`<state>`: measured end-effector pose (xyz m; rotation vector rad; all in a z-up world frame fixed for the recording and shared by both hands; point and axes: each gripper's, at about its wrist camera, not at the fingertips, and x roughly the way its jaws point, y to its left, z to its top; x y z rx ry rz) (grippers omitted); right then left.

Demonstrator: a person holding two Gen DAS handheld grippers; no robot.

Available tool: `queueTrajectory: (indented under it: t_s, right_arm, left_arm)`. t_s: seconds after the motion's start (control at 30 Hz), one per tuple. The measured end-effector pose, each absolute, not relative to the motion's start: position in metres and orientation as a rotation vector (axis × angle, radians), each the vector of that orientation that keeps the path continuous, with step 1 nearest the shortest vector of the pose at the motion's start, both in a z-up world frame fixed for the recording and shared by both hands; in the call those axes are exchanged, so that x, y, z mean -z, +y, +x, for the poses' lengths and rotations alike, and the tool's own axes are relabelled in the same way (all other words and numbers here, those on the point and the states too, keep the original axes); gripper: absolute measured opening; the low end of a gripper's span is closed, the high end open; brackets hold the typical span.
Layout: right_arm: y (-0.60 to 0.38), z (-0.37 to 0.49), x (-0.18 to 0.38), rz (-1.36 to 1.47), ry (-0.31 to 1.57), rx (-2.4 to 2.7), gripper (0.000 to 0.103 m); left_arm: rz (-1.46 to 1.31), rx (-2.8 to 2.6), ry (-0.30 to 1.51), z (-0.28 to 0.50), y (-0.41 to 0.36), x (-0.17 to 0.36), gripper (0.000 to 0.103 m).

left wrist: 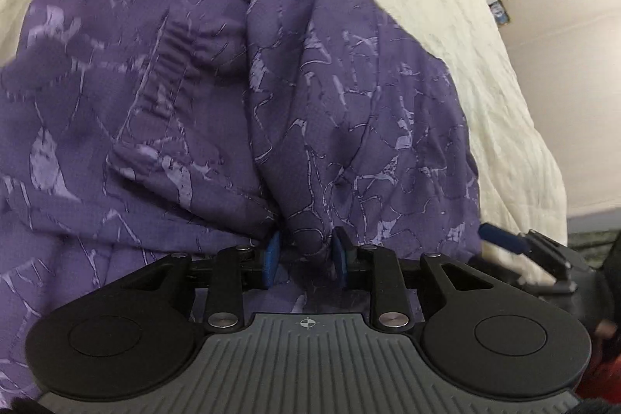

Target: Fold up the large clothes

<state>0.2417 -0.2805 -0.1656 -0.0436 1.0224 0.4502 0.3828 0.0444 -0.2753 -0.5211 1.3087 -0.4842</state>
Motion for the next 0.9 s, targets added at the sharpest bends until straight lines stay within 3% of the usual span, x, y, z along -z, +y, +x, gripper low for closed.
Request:
queueTrajectory:
  t_s: [0.1,0.2,0.43,0.47,0.5,0.53,0.67,0.77,0.8,0.83,0.9]
  right_arm:
    - [-0.304,0.254,0.165,0.200,1.013,-0.358,0.070]
    - [-0.314,0.269,0.174,0.358,1.006,-0.303,0.071]
    - [-0.305,0.313,0.211,0.518,1.075,-0.210,0.071]
    - [-0.303,0.317,0.215,0.526,1.086,-0.201,0.067]
    - [-0.301,0.321,0.215,0.522,1.083,-0.196,0.047]
    - [-0.297,0.323,0.213,0.500,1.067,-0.203,0.024]
    - [-0.287,0.322,0.175,0.367,0.897,-0.308,0.024]
    - [-0.293,0.326,0.183,0.270,0.903,-0.254,0.027]
    - [-0.297,0.330,0.196,0.254,0.957,-0.214,0.031]
    - [-0.301,0.332,0.208,0.242,1.005,-0.173,0.047]
    - [-0.308,0.332,0.224,0.241,1.033,-0.144,0.054]
  left_arm:
    - [-0.460,0.500,1.227,0.385,0.049,0.256,0.033]
    - [-0.452,0.505,1.155,0.389,0.053,0.243,0.051]
    - [-0.449,0.447,1.168,0.420,0.037,0.256,0.059]
    - [-0.451,0.441,1.182,0.424,0.035,0.262,0.057]
    - [-0.449,0.437,1.179,0.427,0.034,0.265,0.054]
    - [-0.431,0.429,1.150,0.428,0.034,0.262,0.041]
    - [-0.351,0.381,1.040,0.426,0.037,0.241,0.038]
    - [-0.331,0.328,1.108,0.431,0.044,0.256,0.039]
    - [-0.325,0.323,1.125,0.431,0.043,0.262,0.040]
    - [-0.316,0.330,1.134,0.430,0.046,0.266,0.041]
    - [-0.290,0.341,1.121,0.426,0.046,0.265,0.041]
